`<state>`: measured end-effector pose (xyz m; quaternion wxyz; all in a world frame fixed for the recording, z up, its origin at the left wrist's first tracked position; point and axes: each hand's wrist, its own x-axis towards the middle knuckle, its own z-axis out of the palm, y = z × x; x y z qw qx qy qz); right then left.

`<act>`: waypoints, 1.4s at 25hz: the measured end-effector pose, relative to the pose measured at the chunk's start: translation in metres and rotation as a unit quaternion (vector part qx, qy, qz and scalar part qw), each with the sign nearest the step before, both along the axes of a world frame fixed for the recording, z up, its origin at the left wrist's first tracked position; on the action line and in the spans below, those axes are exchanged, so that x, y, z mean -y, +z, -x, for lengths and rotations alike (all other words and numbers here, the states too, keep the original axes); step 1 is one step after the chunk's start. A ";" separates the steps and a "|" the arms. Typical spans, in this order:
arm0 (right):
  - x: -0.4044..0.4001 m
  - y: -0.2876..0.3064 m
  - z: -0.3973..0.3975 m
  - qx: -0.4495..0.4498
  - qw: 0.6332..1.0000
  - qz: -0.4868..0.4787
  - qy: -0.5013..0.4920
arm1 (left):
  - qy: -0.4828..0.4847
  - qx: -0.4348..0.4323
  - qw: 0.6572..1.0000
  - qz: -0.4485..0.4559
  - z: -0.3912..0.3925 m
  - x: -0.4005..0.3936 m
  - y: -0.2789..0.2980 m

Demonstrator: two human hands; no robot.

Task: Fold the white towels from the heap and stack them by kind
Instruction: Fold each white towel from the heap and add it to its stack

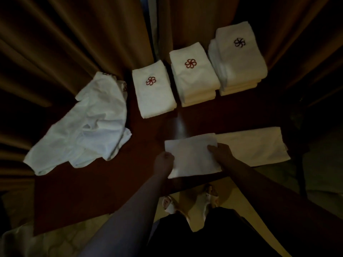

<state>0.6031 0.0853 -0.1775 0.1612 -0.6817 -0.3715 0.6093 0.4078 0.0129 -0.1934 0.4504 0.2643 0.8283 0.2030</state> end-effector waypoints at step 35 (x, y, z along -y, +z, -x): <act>0.024 0.042 0.083 -0.086 0.983 -0.035 0.157 | 0.162 0.233 0.956 -0.068 0.044 -0.006 0.057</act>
